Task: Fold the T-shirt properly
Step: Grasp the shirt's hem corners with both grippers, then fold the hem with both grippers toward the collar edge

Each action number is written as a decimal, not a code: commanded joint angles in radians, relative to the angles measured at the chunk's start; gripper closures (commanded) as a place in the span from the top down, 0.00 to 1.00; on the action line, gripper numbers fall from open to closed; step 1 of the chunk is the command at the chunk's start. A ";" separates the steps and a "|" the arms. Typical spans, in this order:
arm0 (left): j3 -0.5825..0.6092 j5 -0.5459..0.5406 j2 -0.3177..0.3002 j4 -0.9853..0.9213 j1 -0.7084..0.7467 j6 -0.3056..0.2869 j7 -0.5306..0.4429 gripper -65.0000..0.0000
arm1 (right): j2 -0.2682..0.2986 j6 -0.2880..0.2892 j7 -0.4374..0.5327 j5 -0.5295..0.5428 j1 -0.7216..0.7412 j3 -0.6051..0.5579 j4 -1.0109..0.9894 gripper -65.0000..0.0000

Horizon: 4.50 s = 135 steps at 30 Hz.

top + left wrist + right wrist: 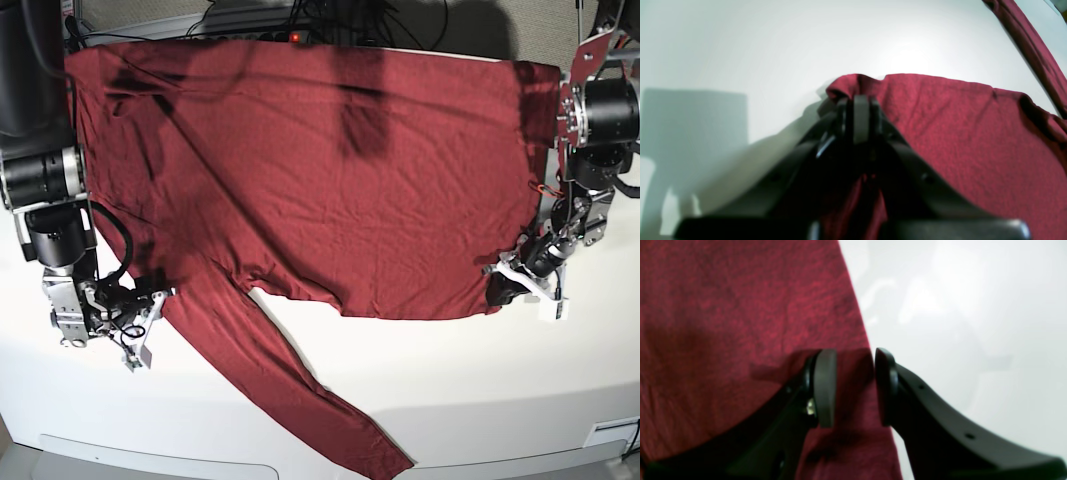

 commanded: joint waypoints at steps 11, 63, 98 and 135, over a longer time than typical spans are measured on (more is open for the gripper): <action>0.003 0.042 -0.008 -0.005 0.002 0.016 0.038 0.00 | 0.013 0.000 0.108 -0.122 0.036 0.002 0.007 0.52; 0.001 -0.345 -0.053 0.632 0.239 0.016 0.388 0.00 | 0.263 0.122 -0.060 0.435 -0.113 0.003 0.328 0.00; -0.224 -0.470 -0.097 1.241 0.798 0.016 0.489 0.00 | 0.383 0.118 -0.097 0.607 -1.206 0.832 1.130 0.00; -0.224 -0.489 -0.097 1.273 0.844 0.016 0.551 0.57 | 0.193 0.122 -0.314 0.511 -0.976 0.966 1.115 0.50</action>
